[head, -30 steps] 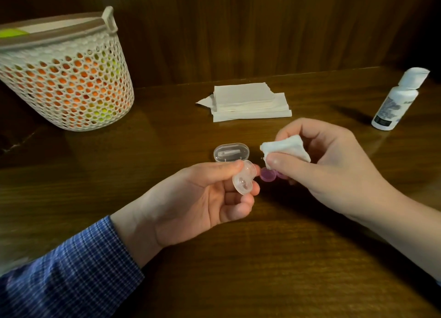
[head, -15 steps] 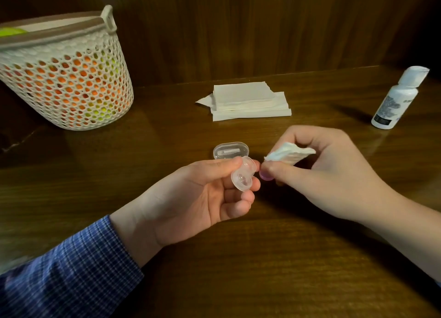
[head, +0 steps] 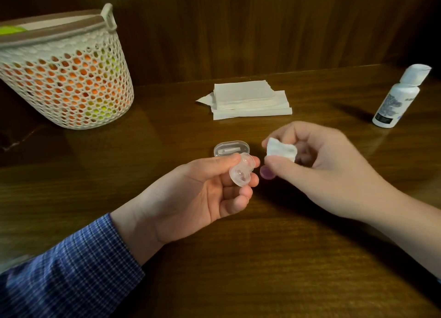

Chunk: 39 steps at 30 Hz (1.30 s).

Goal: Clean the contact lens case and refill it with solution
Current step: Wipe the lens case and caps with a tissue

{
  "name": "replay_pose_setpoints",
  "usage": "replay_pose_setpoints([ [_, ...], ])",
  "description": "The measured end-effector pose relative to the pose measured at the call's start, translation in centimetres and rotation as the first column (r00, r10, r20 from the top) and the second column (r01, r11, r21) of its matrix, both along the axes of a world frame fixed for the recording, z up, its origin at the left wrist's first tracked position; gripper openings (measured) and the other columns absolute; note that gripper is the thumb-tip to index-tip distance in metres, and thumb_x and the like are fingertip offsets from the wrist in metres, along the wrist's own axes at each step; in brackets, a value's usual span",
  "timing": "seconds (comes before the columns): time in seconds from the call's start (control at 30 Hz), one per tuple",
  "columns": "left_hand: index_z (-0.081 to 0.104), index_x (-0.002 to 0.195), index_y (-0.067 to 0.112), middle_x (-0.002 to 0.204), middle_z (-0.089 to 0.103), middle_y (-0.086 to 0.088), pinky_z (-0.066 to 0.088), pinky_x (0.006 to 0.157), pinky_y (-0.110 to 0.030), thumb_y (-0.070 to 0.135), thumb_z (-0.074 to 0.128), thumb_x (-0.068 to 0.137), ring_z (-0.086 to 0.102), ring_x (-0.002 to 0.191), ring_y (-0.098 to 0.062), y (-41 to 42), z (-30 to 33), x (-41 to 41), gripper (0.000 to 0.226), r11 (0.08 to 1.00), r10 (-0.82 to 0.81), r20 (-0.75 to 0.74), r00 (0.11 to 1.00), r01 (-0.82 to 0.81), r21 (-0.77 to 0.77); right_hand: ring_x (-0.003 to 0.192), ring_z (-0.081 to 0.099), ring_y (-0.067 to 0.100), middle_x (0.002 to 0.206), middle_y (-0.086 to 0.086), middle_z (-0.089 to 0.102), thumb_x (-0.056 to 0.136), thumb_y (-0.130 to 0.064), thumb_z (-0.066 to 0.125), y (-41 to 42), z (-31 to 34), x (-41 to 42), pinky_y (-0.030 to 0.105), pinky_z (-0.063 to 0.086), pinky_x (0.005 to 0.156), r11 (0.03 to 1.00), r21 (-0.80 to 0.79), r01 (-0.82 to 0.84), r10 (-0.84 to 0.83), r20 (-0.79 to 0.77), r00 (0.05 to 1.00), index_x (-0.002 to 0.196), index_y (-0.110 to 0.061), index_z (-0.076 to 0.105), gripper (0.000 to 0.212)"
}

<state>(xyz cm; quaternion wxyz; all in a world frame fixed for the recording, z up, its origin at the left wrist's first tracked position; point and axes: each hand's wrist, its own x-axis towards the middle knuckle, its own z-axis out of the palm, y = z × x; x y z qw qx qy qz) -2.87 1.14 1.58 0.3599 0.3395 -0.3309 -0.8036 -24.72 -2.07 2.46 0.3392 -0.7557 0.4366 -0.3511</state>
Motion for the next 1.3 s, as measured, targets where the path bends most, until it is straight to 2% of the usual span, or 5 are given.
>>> replay_pose_setpoints([
  [0.57,0.064,0.119,0.003,0.092,0.066,-0.011,0.057,0.062,-0.021,0.024,0.060,0.099,0.062,0.071,-0.014,0.0,-0.4,0.0,0.029,0.996,-0.078,0.014,0.997,0.078,-0.045,0.086,0.064,0.014,0.093,0.000,0.066,0.091,-0.009,0.070,0.4,-0.8,-0.1,0.027,0.052,0.068,0.842,-0.459,-0.284,0.219,-0.190,0.957,0.104,-0.017,0.080,0.019],
  [0.87,0.076,0.105,0.008,0.086,0.073,-0.014,0.058,0.064,-0.025,0.025,0.063,0.089,0.071,0.072,-0.020,0.6,-0.9,-0.9,0.026,0.950,0.127,0.383,0.915,-0.001,-0.311,0.079,0.067,0.005,0.086,-0.012,0.071,0.086,-0.033,0.071,0.4,-0.1,-0.3,0.018,0.052,0.069,0.949,0.104,-0.297,0.307,-0.088,0.948,0.086,-0.033,0.082,0.012],
  [1.07,0.060,0.132,0.002,0.093,0.072,-0.010,0.059,0.068,-0.027,0.024,0.060,0.097,0.070,0.077,-0.018,0.3,-0.2,-0.9,0.042,0.960,0.127,0.296,0.947,-0.043,-0.275,0.057,0.060,0.005,0.073,0.003,0.071,0.077,-0.014,0.075,-0.4,0.8,0.0,0.015,0.052,0.051,0.586,0.672,-0.452,0.013,0.550,0.835,0.089,-0.009,0.083,0.015],
  [1.17,0.059,0.134,0.006,0.090,0.069,-0.009,0.056,0.065,-0.027,0.027,0.062,0.096,0.067,0.074,-0.014,0.2,0.0,-1.0,0.044,0.963,0.175,0.240,0.955,-0.115,-0.244,0.065,0.065,0.004,0.072,-0.009,0.072,0.082,-0.027,0.076,0.6,0.3,0.0,0.014,0.051,0.058,0.949,0.248,-0.195,0.149,0.195,0.970,0.086,-0.021,0.082,0.009],
  [1.3,0.054,0.137,0.001,0.083,0.063,-0.004,0.049,0.053,-0.021,0.029,0.056,0.091,0.061,0.068,-0.010,0.3,0.1,-1.0,0.054,0.951,0.183,0.281,0.942,-0.098,-0.292,0.089,0.069,0.011,0.087,-0.015,0.072,0.085,-0.027,0.073,1.6,-0.4,0.5,0.019,0.055,0.072,0.947,-0.300,-0.117,0.112,-0.033,0.993,0.096,-0.029,0.080,0.013],
])
